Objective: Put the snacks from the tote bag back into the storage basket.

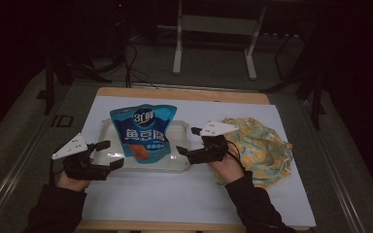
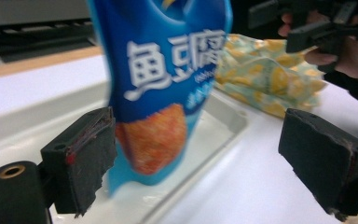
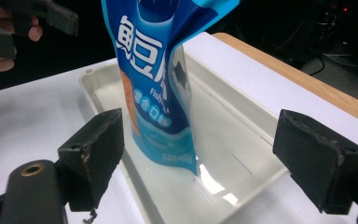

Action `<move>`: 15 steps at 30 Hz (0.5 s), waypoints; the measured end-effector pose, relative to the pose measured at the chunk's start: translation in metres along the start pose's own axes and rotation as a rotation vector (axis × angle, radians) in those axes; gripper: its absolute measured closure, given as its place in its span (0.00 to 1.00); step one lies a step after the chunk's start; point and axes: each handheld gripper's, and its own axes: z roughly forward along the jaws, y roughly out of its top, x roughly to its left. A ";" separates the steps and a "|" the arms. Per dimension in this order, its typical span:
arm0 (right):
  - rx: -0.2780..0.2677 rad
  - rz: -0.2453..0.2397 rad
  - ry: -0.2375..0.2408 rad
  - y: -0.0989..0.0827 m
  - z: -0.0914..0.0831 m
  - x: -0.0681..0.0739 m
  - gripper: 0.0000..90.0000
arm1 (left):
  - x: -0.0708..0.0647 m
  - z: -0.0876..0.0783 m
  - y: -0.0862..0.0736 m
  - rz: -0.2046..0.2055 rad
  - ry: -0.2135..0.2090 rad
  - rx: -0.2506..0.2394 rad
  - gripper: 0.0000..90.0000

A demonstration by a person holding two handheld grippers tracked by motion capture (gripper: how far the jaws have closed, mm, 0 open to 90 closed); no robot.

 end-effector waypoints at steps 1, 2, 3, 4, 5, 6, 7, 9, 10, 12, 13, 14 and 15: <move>0.002 0.002 -0.005 -0.001 -0.003 -0.001 0.18 | -0.002 0.001 -0.002 -0.005 -0.014 0.008 0.11; -0.002 0.001 -0.012 -0.001 -0.006 -0.001 0.18 | -0.004 0.003 -0.004 -0.012 -0.024 0.025 0.11; -0.006 0.002 -0.016 -0.002 -0.009 -0.002 0.18 | -0.005 0.005 -0.007 -0.013 -0.022 0.031 0.11; -0.008 0.003 -0.021 -0.003 -0.012 -0.003 0.18 | -0.007 0.006 -0.009 -0.014 -0.030 0.033 0.11; -0.004 0.002 -0.025 -0.005 -0.015 -0.004 0.18 | -0.008 0.008 -0.010 -0.015 -0.030 0.038 0.11; -0.003 -0.003 -0.030 -0.006 -0.018 -0.005 0.18 | -0.010 0.009 -0.012 -0.021 -0.030 0.036 0.11; -0.003 -0.003 -0.030 -0.006 -0.018 -0.005 0.18 | -0.010 0.009 -0.012 -0.021 -0.030 0.036 0.10; 0.008 -0.007 -0.044 -0.011 -0.026 -0.008 0.17 | -0.015 0.013 -0.014 -0.008 -0.041 0.031 0.10; 0.007 -0.004 -0.049 -0.013 -0.029 -0.009 0.17 | -0.016 0.014 -0.014 -0.002 -0.040 0.031 0.10; 0.000 0.002 -0.055 -0.016 -0.036 -0.012 0.17 | -0.019 0.017 -0.013 -0.004 -0.060 0.027 0.10; -0.005 0.006 -0.061 -0.017 -0.039 -0.013 0.17 | -0.021 0.019 -0.013 0.002 -0.060 0.033 0.10; -0.009 0.005 -0.064 -0.018 -0.042 -0.014 0.17 | -0.023 0.021 -0.012 0.005 -0.064 0.039 0.10; -0.009 0.008 -0.066 -0.020 -0.045 -0.014 0.17 | -0.025 0.023 -0.012 0.010 -0.074 0.036 0.11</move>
